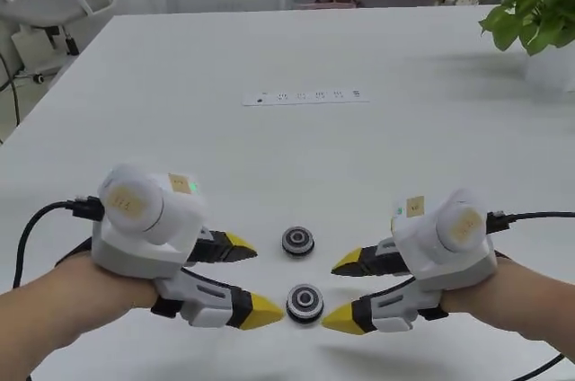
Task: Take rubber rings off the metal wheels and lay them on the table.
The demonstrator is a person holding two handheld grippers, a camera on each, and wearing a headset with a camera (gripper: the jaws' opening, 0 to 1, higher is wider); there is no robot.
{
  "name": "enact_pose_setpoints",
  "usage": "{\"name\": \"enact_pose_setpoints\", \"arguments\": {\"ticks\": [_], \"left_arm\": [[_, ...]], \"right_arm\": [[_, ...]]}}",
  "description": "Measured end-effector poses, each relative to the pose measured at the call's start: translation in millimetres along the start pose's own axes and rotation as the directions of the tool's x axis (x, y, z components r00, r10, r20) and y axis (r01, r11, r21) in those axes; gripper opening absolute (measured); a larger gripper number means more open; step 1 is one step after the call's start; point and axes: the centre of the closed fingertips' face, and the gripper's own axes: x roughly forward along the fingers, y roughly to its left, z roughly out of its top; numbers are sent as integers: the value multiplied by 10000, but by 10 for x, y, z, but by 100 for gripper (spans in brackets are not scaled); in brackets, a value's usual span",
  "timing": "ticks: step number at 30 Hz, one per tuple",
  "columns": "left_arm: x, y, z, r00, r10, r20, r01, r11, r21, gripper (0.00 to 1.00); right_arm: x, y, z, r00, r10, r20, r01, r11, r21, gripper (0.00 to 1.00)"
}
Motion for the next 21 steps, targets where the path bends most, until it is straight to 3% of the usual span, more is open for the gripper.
{"name": "enact_pose_setpoints", "arguments": {"ticks": [14,21], "left_arm": [[288,-69,-31,9990,-418,-131,415,9989,-227,38],[404,-71,-56,9990,-364,-272,360,9992,-143,28]], "right_arm": [[123,-3,-41,9996,294,24,-295,9985,461,28],[156,29,-61,9992,397,-20,-396,9979,522,25]]}}
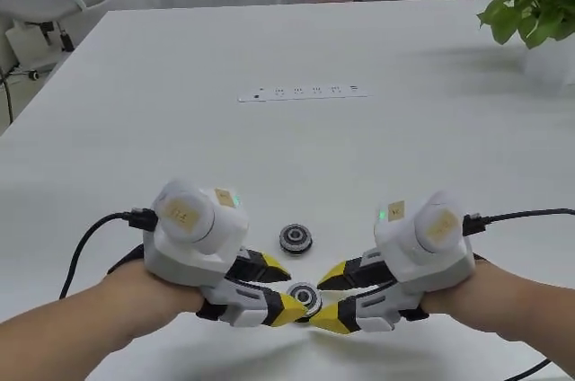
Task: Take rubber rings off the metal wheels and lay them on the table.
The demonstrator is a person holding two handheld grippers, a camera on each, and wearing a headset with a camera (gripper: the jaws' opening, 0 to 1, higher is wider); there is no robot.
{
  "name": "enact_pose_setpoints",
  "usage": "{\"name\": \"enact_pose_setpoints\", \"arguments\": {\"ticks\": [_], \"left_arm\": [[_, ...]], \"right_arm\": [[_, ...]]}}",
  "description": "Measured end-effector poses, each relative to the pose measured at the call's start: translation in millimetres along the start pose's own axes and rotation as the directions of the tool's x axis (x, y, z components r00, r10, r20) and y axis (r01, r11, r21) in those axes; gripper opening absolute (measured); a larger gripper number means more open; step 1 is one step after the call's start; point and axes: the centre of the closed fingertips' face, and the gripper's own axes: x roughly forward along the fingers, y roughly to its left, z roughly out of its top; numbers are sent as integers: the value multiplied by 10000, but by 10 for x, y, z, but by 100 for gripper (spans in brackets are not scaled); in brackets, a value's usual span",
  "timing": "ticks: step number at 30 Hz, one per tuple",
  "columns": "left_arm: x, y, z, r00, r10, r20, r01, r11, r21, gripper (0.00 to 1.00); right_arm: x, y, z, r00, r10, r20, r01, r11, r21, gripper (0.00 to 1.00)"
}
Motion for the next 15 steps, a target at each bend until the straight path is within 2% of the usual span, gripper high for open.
{"name": "enact_pose_setpoints", "arguments": {"ticks": [8,9,10,14,15], "left_arm": [[112,-21,-53,9995,155,-283,-141,9988,462,21],[119,4,-39,9993,300,-213,-282,9965,782,20],[116,-7,-59,9990,332,-314,-310,9972,682,18],[124,13,-50,9973,651,-336,-597,9880,1423,14],[132,0,-48,9974,662,-292,-614,9877,1435,14]], "right_arm": [[28,21,-42,9999,36,-154,-38,9999,-128,24],[29,20,-42,9999,30,-156,-33,9999,-137,24],[30,16,-40,9999,14,-154,-16,9999,-139,23],[27,-1,-22,10000,-38,-6,38,10000,62,22],[24,-7,-13,10000,-40,87,37,9997,233,22]]}}
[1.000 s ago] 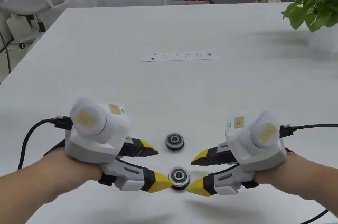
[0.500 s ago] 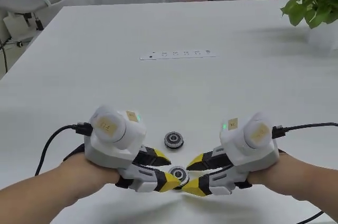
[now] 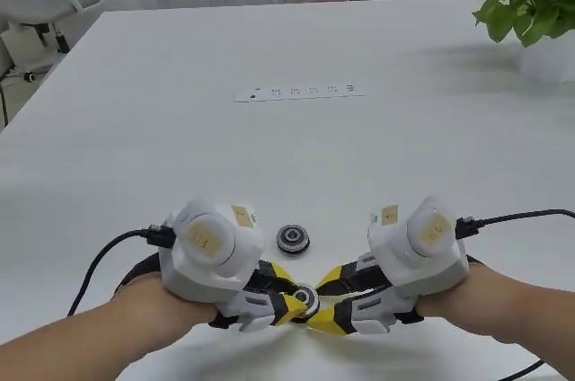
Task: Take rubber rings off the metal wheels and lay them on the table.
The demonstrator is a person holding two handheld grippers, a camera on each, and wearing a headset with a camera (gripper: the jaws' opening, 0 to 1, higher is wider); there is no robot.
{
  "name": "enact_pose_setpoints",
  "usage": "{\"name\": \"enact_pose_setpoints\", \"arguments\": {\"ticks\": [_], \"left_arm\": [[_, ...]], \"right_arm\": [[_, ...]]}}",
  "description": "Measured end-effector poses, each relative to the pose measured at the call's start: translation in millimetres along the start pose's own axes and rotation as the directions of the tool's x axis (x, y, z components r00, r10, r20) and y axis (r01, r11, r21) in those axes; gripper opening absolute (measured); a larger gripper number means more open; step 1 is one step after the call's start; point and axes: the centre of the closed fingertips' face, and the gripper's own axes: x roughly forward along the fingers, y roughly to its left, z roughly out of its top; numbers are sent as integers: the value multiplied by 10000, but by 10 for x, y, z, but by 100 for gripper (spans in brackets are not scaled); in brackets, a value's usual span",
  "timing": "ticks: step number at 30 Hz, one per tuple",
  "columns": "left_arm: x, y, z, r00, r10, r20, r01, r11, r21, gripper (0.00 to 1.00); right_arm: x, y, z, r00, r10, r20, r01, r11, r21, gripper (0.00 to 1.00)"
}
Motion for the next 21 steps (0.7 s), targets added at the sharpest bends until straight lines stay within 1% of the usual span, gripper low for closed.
{"name": "enact_pose_setpoints", "arguments": {"ticks": [1,5,8,11,16,21], "left_arm": [[0,-5,-2,10000,4,-6,-4,10000,-34,14],[-5,2,-9,9998,207,29,-207,9996,198,14],[-9,7,-11,9995,292,125,-294,9994,153,13],[-13,0,-14,9990,394,222,-396,9992,80,13],[-9,10,-12,9985,489,253,-491,9988,58,13],[-12,12,-13,9981,548,275,-549,9985,29,13]], "right_arm": [[-3,-9,6,10000,-14,64,14,10000,89,21],[3,-8,2,9999,-2,125,-2,9994,335,21],[0,-5,0,9999,-4,152,-2,9992,401,21],[-14,1,-2,9999,-20,168,14,9993,368,20],[-35,2,-17,9998,-34,210,25,9991,426,16],[-46,5,-30,9999,-42,166,37,9996,288,13]]}}
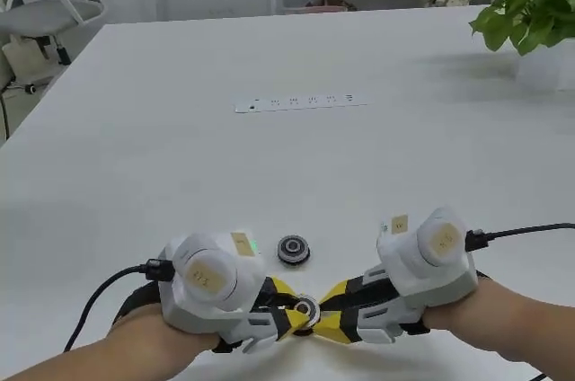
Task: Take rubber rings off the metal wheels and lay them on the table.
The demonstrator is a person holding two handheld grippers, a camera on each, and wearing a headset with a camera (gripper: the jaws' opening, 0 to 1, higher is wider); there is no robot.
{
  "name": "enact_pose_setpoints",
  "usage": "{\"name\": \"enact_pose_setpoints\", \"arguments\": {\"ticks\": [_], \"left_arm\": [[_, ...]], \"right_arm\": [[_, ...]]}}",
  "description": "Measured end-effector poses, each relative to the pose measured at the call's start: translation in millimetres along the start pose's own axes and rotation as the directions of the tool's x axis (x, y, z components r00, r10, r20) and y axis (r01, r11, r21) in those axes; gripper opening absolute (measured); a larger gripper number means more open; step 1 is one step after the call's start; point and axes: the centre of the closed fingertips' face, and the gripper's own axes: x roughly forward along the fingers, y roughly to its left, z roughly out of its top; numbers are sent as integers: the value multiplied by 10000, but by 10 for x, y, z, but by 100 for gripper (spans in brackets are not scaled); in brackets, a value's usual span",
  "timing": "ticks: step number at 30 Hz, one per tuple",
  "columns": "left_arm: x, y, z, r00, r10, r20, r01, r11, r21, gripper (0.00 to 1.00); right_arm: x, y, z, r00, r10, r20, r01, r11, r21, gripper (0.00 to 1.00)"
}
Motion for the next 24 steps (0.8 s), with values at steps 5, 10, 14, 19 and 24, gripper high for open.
{"name": "enact_pose_setpoints", "arguments": {"ticks": [5,10,14,19,24], "left_arm": [[5,8,0,10000,31,20,-31,10000,-42,13],[4,4,0,10000,40,31,-40,10000,-64,13],[6,7,-2,10000,56,14,-56,10000,-30,13],[8,10,-3,10000,65,-23,-65,10000,-5,13],[7,8,-2,9999,120,-87,-120,9999,-13,13]], "right_arm": [[-5,4,-9,10000,-3,-21,3,10000,5,11],[-14,-16,-25,10000,-15,-6,15,9998,195,6],[-14,-18,-29,10000,-17,-5,17,9993,379,3],[-41,-49,-30,9999,-60,136,46,9947,1023,0],[-67,-75,-22,9996,-125,263,82,9875,1576,0]]}}
